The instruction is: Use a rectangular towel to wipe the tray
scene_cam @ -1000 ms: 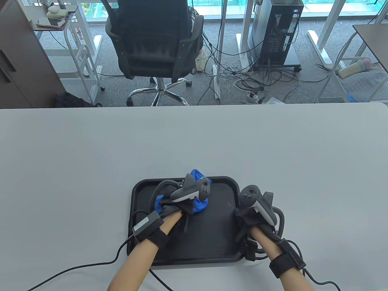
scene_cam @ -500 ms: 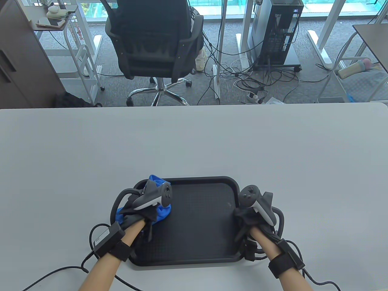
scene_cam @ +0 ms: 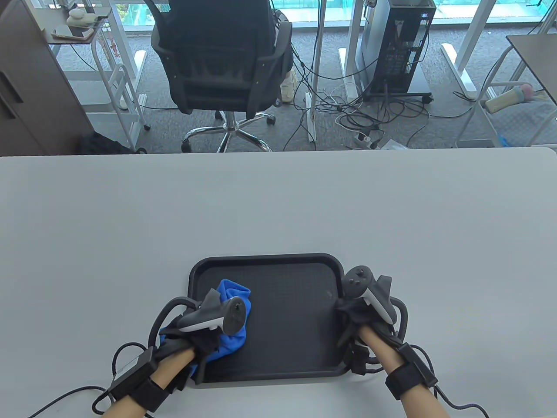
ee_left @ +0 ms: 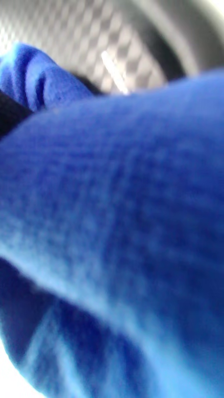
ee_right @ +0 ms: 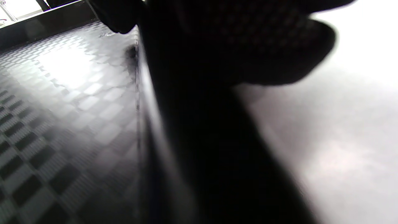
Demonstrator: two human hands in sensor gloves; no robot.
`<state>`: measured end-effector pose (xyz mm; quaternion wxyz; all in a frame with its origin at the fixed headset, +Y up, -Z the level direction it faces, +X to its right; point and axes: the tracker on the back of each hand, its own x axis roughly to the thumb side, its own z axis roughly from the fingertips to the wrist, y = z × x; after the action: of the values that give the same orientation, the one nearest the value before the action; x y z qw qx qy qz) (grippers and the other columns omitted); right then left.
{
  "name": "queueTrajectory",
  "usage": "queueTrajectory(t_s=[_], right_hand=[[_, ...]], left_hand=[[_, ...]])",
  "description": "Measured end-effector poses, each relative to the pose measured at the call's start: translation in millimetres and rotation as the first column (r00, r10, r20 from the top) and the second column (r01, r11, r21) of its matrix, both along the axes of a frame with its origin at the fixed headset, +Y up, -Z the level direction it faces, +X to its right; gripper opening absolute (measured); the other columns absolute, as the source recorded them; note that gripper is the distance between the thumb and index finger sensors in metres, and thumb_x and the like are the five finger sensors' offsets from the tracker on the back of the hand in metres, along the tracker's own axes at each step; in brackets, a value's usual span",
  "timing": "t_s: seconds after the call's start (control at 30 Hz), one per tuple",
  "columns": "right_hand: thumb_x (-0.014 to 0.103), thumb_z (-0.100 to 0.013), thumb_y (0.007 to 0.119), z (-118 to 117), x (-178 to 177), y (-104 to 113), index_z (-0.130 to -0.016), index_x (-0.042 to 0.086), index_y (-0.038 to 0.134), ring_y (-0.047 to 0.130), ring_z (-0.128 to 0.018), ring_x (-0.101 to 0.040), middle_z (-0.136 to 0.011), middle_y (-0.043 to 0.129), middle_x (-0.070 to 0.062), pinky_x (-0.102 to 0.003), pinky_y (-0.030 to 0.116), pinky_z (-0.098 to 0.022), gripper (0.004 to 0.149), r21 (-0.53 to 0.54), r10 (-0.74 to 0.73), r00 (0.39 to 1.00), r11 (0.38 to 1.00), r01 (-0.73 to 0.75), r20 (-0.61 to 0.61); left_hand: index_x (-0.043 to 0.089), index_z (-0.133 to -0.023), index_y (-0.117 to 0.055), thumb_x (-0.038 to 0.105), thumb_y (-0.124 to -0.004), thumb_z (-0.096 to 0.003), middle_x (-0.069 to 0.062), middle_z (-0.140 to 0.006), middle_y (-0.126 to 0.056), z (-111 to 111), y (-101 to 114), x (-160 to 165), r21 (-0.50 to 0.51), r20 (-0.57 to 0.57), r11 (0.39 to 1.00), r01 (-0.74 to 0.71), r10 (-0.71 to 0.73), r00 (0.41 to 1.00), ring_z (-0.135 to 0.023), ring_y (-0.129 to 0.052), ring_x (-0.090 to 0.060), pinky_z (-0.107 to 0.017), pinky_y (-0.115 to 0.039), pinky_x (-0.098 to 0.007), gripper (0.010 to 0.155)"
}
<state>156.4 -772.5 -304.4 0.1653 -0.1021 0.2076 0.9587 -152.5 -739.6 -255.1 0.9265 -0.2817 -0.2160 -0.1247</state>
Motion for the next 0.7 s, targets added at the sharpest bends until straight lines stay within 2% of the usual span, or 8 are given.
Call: queueTrajectory(t_s=[0.1,0.27,0.7], right_hand=[[0.04,-0.048,0.073,0,0,0,-0.075,0.004,0.071,0.096,-0.013,-0.021,-0.036,0.091,-0.012,-0.035,0.083,-0.004,0.045,-0.001,-0.001,1.0,1.0,0.001,-0.002],[0.039,-0.048,0.073,0,0,0,-0.075,0.003,0.071,0.096,-0.013,-0.021,-0.036,0.091,-0.012,-0.035,0.083,-0.004,0.045,-0.004,-0.005,1.0,1.0,0.005,-0.002],[0.039,-0.048,0.073,-1,0,-1,-0.075,0.003,0.07,0.096,-0.013,-0.021,-0.036,0.091,-0.012,-0.035,0.083,-0.004,0.045,-0.004,-0.004,1.0,1.0,0.004,-0.012]], left_hand=[[0.026,-0.103,-0.058,0.03,-0.079,-0.0481,-0.009,-0.109,-0.061,15,0,16,0.0,0.089,1.0,0.002,-0.002,0.996,-0.081,-0.086,-0.022,-0.065,-0.07,-0.051,0.059],[0.025,-0.103,-0.058,0.031,-0.078,-0.0482,-0.01,-0.109,-0.062,26,0,43,-0.004,0.183,1.0,0.001,-0.001,0.983,-0.08,-0.086,-0.022,-0.065,-0.07,-0.051,0.059],[0.025,-0.103,-0.058,0.031,-0.078,-0.0483,-0.01,-0.109,-0.062,20,-2,129,0.028,0.325,0.999,-0.02,0.01,0.946,-0.08,-0.086,-0.022,-0.065,-0.07,-0.051,0.059]])
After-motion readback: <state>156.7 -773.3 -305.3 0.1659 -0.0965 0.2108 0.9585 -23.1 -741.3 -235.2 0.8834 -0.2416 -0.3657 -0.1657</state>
